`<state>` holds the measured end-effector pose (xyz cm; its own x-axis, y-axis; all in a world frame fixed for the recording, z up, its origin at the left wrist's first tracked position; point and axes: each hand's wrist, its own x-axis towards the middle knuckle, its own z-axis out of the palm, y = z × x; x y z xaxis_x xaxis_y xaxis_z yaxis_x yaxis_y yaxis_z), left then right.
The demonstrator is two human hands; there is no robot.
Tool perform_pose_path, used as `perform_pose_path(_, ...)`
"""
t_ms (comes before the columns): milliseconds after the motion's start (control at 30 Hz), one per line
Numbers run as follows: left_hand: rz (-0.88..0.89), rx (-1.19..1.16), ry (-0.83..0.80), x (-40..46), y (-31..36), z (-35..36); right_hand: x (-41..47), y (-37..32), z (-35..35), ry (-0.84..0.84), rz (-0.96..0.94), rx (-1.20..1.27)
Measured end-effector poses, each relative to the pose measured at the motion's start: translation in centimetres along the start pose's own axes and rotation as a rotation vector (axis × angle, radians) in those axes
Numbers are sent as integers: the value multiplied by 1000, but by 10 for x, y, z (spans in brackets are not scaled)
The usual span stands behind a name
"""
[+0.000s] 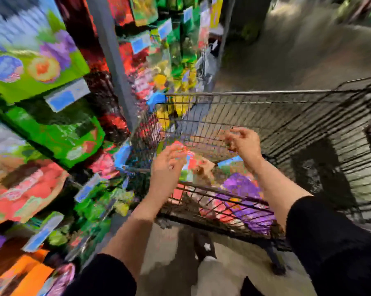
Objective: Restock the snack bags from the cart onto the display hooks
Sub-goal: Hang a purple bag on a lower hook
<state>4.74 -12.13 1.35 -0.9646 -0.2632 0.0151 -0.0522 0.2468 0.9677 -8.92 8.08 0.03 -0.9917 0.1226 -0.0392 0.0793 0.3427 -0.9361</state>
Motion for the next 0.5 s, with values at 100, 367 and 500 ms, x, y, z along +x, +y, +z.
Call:
perform_pose_path(100,9,77,-40,55,-12,51,73,76,-40,-52,103,-154)
perform_pose_path(367,-288,316,-420,138,-62,189,104,197,-83,-289,479,-422)
perform_pose_path(500,-396,454,-411,142,-106,209,99,245,-85,-506,619,-460)
